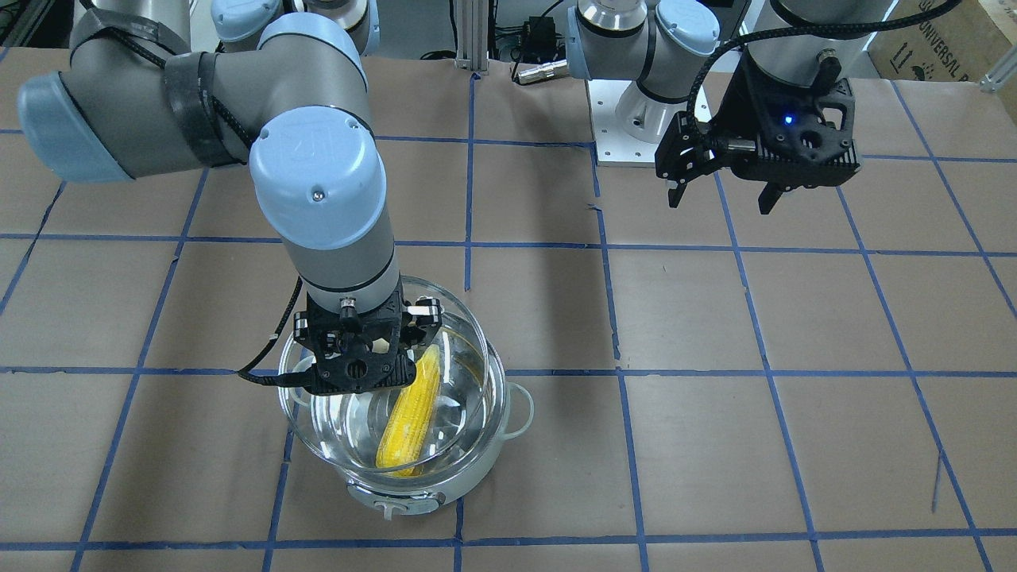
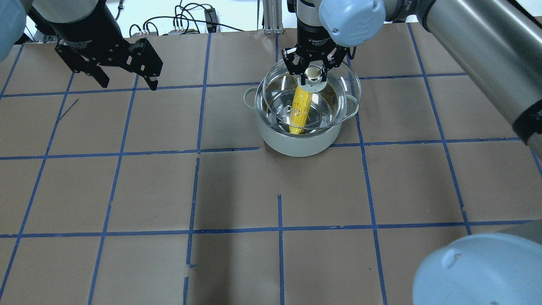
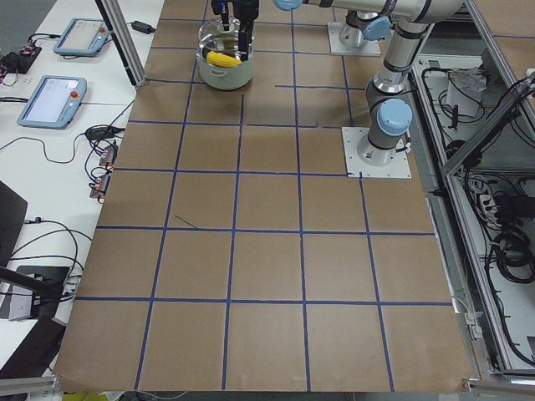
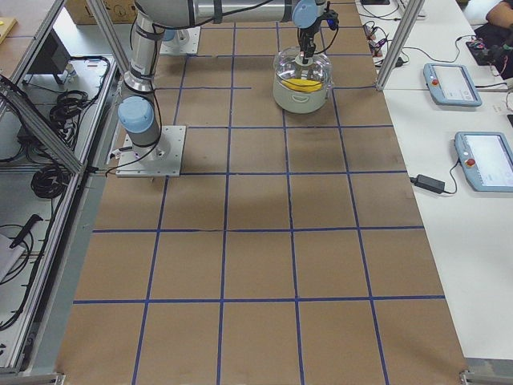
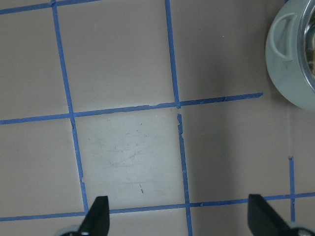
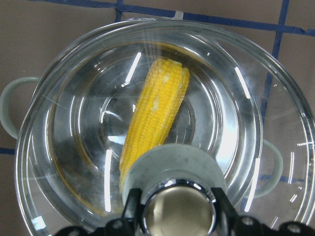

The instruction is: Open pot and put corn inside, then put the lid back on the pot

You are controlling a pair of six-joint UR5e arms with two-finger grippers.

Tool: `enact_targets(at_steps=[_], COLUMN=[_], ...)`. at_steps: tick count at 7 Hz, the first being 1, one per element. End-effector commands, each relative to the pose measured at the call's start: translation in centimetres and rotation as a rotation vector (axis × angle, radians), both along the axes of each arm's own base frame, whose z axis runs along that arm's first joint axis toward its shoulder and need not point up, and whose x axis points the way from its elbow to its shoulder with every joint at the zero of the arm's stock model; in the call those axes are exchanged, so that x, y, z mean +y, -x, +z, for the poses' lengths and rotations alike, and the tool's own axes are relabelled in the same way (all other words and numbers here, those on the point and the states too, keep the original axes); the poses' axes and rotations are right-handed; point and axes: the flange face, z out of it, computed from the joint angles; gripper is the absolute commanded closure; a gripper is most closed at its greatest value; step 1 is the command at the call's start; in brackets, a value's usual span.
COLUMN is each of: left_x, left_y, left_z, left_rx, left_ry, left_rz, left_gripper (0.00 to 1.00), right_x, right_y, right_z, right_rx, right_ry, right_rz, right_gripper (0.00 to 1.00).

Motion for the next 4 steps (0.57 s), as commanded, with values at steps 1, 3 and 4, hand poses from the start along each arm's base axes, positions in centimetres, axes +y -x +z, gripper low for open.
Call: enact_targets(at_steps=[1,3,4], left_x=[0.0,0.0,-0.1], left_y=[0.0,0.0,0.0], left_z=[-0.2,-0.2,-0.1], left_rx=[-0.001,-0.001,-0.001], left_ry=[-0.004,-0.001,0.008], left_rz=[-0.002,0.000,-0.002], left_gripper=[0.00,0.00,0.00], right_x=[-1.4,-2.3,-2.8], right_y=[-0.5,-0.8,-1.0], right_z=[-2.2,-3.0,-2.9], right_rx=[-0.010,-0.012,-0.013], right_ry=[0.007,0.016,0.020], right_rz=[-0.001,-0.010,-0.013], right_gripper=[0.92,0.92,0.92])
